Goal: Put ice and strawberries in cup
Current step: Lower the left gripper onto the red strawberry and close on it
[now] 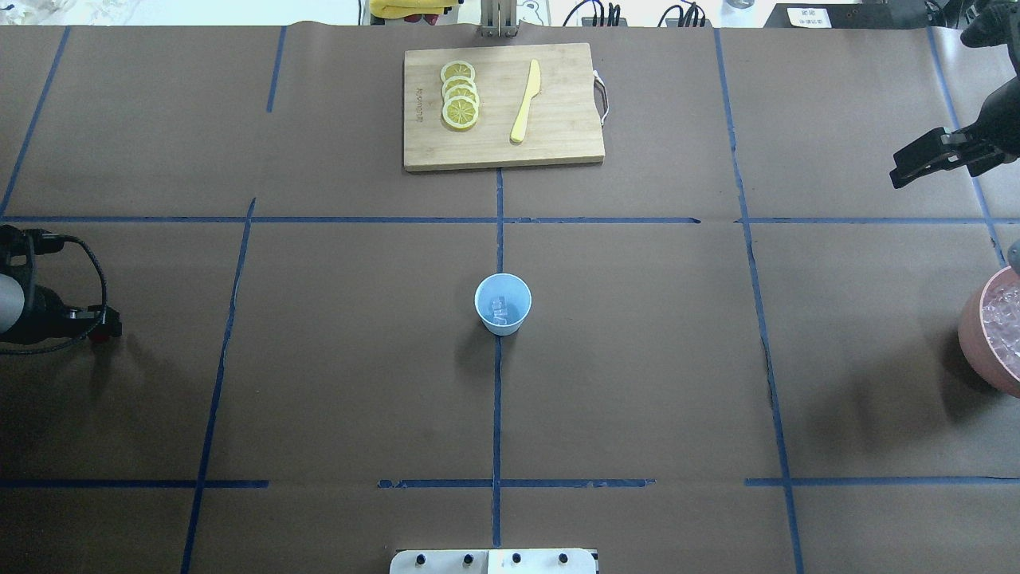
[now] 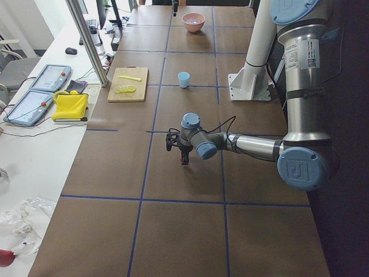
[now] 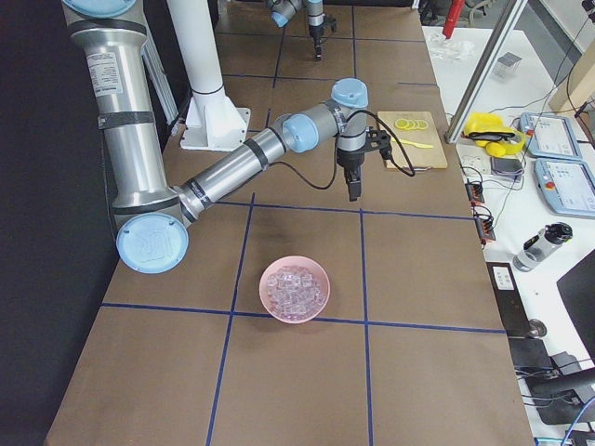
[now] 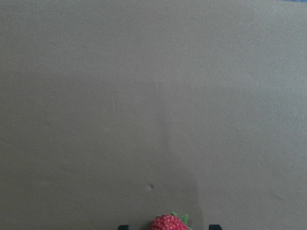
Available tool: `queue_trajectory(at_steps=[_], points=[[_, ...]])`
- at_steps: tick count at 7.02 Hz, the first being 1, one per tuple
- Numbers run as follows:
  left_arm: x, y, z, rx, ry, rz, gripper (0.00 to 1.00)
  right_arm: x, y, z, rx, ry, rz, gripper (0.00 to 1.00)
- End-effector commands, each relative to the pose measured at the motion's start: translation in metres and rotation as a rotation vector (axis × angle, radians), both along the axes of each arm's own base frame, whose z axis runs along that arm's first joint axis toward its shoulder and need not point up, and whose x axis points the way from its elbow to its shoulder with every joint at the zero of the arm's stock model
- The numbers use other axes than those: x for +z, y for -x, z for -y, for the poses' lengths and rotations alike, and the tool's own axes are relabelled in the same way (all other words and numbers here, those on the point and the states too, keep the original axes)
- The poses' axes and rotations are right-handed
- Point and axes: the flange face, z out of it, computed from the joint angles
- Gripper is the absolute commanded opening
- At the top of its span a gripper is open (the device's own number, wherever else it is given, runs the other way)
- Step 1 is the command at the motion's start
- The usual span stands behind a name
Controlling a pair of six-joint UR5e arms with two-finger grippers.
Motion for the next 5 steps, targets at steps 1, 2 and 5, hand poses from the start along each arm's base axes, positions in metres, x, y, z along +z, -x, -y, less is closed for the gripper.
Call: queue_trajectory(at_steps=[1,2,5], points=[[-0.004,0.000,0.001,-0.012,0.003,-0.008,0.23,-0.003,0.001,-0.002,-0.009,0.007,0.022,0.99],[-0.010,0.002,0.002,-0.033,0.014,-0.020,0.09,-0.002,0.001,-0.002,-0.010,0.009,0.022,0.99],[-0.099,0.008,0.005,-0.045,0.061,0.017,0.04,0.002,-0.007,-0.003,-0.007,0.014,0.026,0.99]])
